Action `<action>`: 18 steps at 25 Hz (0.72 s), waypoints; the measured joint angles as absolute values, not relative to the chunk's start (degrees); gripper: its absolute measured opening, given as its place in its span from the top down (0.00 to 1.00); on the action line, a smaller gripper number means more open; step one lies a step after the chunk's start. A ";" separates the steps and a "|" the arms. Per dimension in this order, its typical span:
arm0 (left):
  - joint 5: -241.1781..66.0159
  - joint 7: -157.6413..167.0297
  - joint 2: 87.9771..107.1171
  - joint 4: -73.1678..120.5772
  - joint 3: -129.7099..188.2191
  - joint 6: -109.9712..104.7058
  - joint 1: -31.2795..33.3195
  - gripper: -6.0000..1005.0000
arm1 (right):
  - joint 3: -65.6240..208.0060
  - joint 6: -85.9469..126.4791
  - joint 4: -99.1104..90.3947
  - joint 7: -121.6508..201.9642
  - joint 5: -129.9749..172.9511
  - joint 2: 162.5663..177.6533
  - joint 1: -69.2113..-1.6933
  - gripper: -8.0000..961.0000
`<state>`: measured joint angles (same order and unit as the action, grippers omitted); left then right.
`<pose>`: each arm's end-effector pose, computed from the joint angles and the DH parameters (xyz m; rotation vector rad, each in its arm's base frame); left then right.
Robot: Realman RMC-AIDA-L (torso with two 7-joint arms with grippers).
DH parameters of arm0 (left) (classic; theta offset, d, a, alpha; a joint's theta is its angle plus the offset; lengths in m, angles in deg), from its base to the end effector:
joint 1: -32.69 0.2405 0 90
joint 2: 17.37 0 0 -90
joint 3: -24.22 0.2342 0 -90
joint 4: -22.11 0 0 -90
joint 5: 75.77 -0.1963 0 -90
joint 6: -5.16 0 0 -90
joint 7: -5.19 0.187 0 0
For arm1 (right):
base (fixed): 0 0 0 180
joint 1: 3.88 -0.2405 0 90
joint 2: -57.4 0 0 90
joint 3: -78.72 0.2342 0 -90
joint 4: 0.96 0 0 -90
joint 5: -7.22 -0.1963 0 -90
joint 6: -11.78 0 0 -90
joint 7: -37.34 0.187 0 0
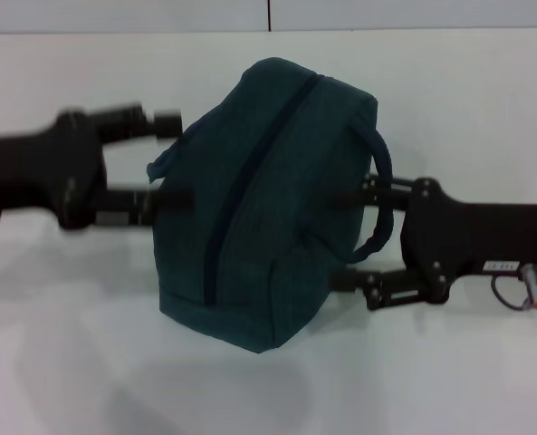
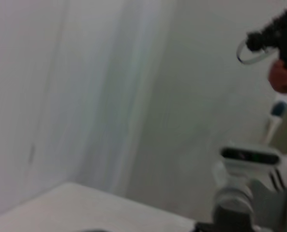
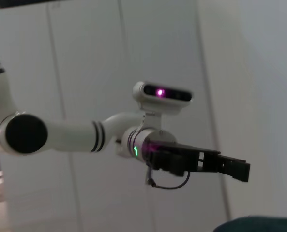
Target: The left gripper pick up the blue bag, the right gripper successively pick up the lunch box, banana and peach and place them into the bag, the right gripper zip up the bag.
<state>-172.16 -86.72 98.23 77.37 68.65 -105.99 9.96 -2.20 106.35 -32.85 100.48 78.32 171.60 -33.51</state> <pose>-0.1743 0.2792 0.0523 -2.8279 -0.4492 -1.0420 0.1432 0.2805 -0.0432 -2.8986 0.1206 1.1744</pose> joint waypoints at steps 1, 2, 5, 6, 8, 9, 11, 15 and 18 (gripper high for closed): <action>-172.42 -86.19 98.34 77.95 69.60 -106.67 11.21 0.12 | -2.22 106.44 -32.86 100.78 79.28 171.75 -33.61 0.09; -172.53 -85.89 98.34 78.04 70.30 -106.85 12.01 0.12 | -2.22 106.44 -32.82 100.91 79.98 171.88 -33.64 0.09; -172.74 -84.77 98.21 77.39 71.84 -107.06 14.08 0.12 | -2.36 106.22 -32.48 100.78 81.92 172.59 -33.66 0.09; -172.76 -84.07 98.19 76.77 72.04 -107.10 14.83 0.12 | -2.51 106.18 -32.39 100.72 82.10 172.72 -33.68 0.09; -172.81 -82.40 98.23 75.63 72.19 -107.31 15.84 0.12 | -3.13 105.81 -32.16 100.56 82.32 173.02 -33.72 0.09; -172.88 -80.90 98.22 74.67 72.22 -107.64 16.42 0.12 | -3.83 105.25 -32.05 100.51 82.34 173.14 -33.73 0.09; -172.97 -79.02 98.11 73.23 72.24 -108.23 16.95 0.12 | -6.20 103.02 -31.67 100.50 82.13 173.29 -33.76 0.09; -174.02 -76.86 97.56 70.13 72.25 -108.73 17.35 0.12 | -7.54 101.56 -31.12 100.50 81.88 173.52 -33.84 0.09; -175.51 -75.74 97.42 68.94 72.08 -108.76 17.05 0.12 | -7.67 101.38 -30.78 100.50 81.63 173.61 -33.84 0.09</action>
